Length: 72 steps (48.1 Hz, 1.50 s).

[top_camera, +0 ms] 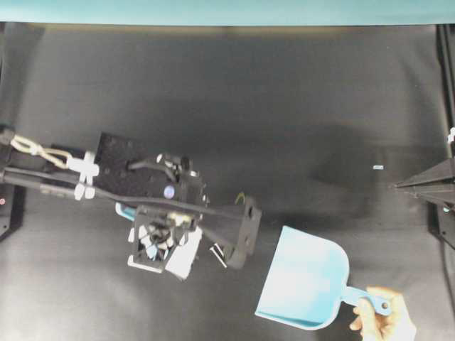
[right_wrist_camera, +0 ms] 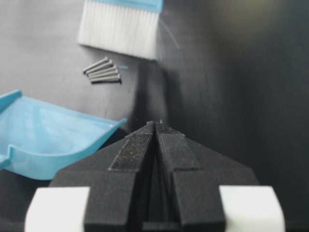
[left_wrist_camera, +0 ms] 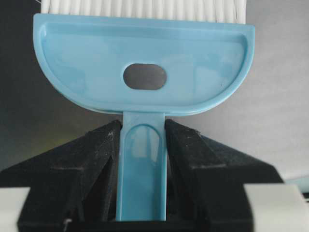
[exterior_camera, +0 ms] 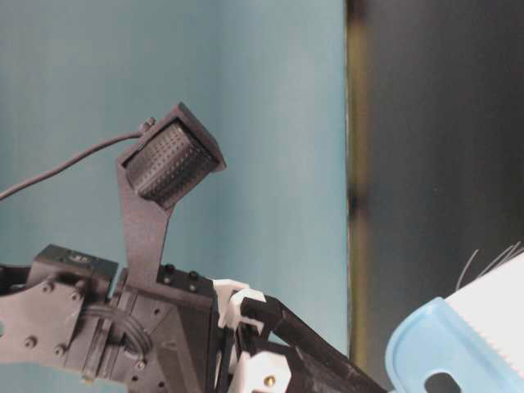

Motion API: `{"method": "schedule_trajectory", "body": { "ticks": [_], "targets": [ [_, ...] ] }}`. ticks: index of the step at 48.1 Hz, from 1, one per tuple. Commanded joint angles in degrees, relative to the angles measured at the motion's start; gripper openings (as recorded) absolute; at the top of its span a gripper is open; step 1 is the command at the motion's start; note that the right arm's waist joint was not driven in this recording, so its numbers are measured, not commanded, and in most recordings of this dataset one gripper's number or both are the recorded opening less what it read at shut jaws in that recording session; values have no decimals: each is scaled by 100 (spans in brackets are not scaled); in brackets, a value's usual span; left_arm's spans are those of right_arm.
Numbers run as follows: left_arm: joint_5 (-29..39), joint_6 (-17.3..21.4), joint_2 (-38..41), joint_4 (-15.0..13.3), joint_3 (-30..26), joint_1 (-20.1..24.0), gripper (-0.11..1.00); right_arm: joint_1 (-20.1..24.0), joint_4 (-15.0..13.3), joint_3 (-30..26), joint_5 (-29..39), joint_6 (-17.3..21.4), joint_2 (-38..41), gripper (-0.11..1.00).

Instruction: Hold the dustpan with a person, while the left arm uses a hand brush to gather the screws into the dustpan.

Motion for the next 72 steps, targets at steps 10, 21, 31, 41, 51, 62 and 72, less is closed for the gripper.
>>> {"method": "schedule_trajectory", "body": {
  "ticks": [10, 21, 31, 41, 51, 62, 72],
  "targets": [
    [-448, 299, 316, 9, -879, 26, 31, 0, 0, -35, -53, -53, 26, 0],
    [-615, 334, 519, 9, -888, 35, 31, -9, 0, -35, -53, -53, 18, 0],
    [-1099, 352, 642, 18, -879, 62, 31, 0, 0, -35, -44, -53, 9, 0],
    [-1099, 360, 668, 18, -940, 105, 31, 0, 0, -26, -44, -53, 9, 0],
    [-1055, 290, 308, 26, -879, 167, 31, 0, 0, -26, -44, -53, 0, 0],
    [-773, 316, -264, 26, -404, 211, 31, 0, 0, -26, -44, -53, -9, 0],
    [9, 325, -167, 26, -545, 193, 31, 0, 0, -26, -44, -53, -9, 0]
  ]
}}
